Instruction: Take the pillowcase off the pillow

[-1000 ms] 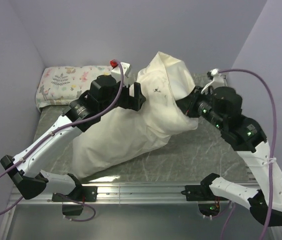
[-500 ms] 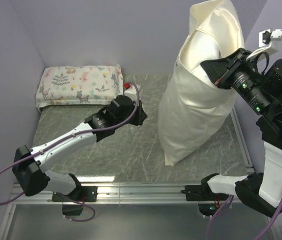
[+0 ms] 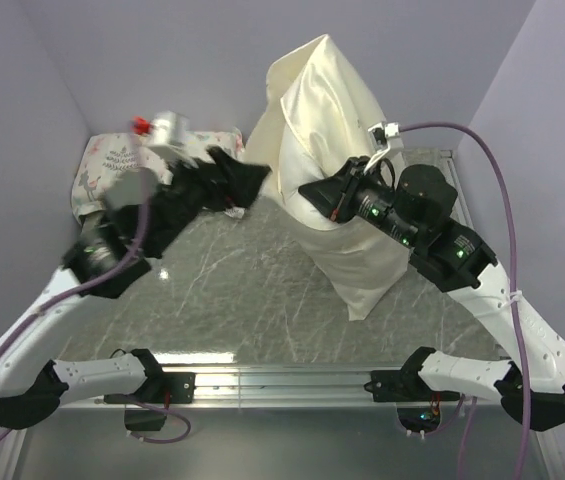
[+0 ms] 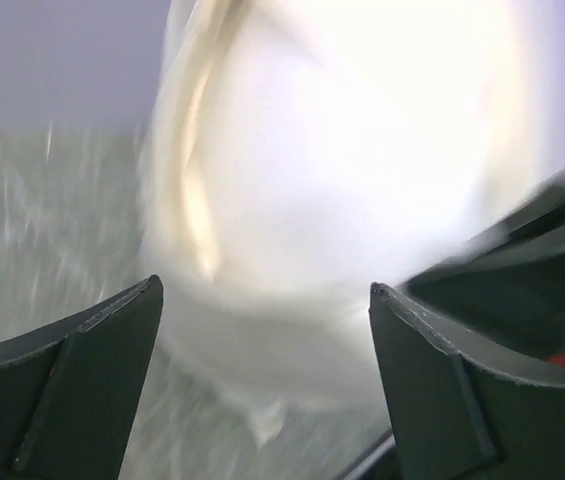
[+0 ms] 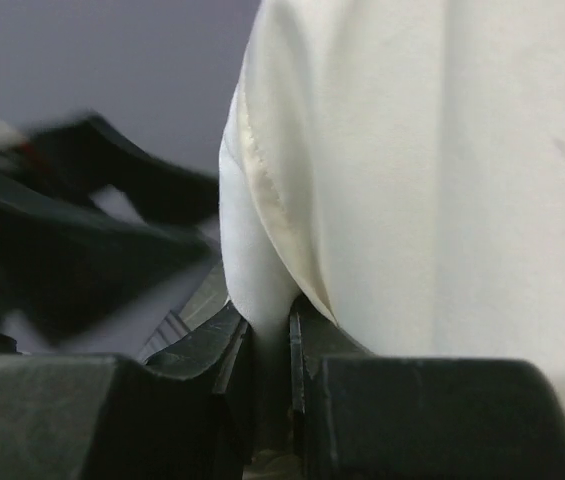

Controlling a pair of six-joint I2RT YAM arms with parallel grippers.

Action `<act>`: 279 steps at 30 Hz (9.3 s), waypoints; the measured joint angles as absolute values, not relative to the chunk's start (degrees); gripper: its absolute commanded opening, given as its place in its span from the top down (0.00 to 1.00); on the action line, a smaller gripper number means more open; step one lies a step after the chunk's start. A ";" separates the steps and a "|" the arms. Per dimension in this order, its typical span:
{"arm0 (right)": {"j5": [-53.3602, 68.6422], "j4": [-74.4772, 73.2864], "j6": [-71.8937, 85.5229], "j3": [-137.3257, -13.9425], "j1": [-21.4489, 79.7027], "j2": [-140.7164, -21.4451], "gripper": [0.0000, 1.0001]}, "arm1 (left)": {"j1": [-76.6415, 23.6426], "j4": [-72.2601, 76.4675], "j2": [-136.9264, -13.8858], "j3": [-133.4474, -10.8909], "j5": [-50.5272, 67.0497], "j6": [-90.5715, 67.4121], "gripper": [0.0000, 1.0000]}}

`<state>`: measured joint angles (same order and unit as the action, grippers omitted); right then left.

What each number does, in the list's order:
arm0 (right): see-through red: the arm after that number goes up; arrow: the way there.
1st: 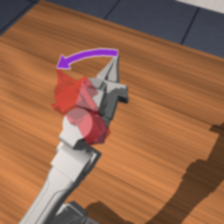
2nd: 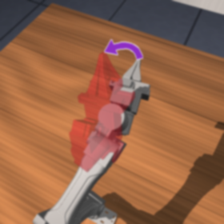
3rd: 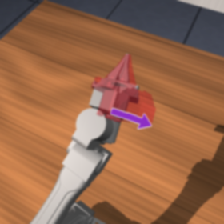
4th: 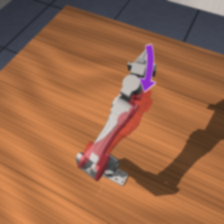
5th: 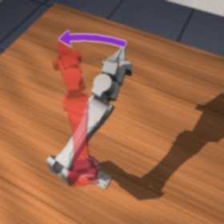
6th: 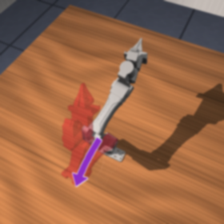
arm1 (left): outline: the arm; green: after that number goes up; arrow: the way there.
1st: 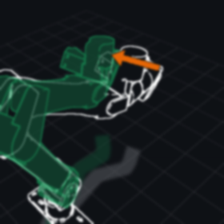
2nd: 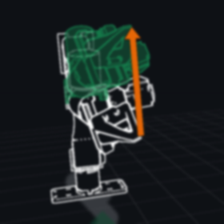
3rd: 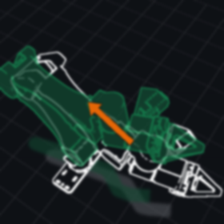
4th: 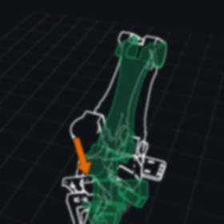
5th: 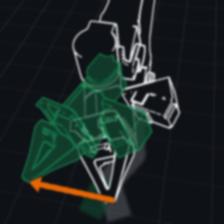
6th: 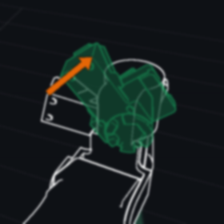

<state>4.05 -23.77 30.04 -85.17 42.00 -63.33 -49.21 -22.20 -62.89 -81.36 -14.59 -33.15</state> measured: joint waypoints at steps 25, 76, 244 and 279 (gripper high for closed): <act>2.22 -20.18 30.79 -82.50 42.39 -61.98 1.00 | -49.04 -24.45 -74.17 -94.67 -10.74 -33.87 0.04; 0.21 -28.36 22.31 -84.95 46.37 -62.50 0.52 | -47.00 -6.98 -76.20 -85.17 2.92 -39.64 1.00; -10.63 -23.97 33.95 -42.54 41.76 -39.92 0.69 | -49.34 -34.76 -81.65 -101.08 -28.10 -28.16 1.00; -15.00 -13.23 37.23 -55.83 48.36 -43.35 1.00 | -48.77 -34.35 -81.34 -99.74 -21.89 -28.75 1.00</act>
